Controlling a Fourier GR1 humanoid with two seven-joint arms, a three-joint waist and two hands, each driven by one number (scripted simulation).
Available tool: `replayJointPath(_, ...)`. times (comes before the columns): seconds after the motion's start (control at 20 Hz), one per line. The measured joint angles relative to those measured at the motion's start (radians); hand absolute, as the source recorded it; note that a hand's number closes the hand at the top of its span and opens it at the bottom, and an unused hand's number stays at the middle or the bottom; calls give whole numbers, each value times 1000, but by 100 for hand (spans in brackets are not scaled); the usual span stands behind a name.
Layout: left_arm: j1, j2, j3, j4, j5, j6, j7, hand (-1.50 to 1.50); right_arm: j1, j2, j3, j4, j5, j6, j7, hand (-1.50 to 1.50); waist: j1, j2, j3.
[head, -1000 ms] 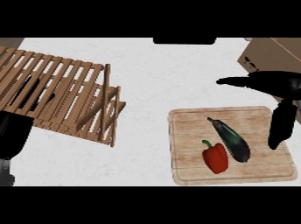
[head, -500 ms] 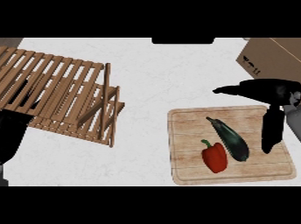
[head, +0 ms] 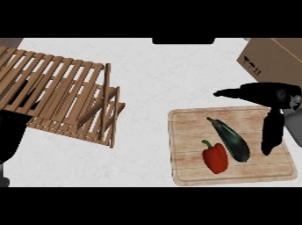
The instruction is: Pick the eggplant from the cutting board and place it in the cardboard box
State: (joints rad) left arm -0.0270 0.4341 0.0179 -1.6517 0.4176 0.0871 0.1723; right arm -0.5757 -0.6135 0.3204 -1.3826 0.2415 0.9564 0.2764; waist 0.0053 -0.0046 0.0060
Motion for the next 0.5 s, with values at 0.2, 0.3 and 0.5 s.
replayJointPath(0.2, 6, -16, 9, -19, -14, -9, 25, 0, 5, 37, -19, -5, 46, -2, -16, -150, 0, 1, -1)
replayJointPath(0.3, 16, -33, 5, -35, -31, -4, 19, 0, 18, 42, -19, -25, 70, -2, -24, -150, -1, 0, -1)
replayJointPath(0.5, 17, -40, 22, -35, -40, -18, 28, 0, 39, 49, -2, -26, 143, -8, -63, -150, 0, 1, -1)
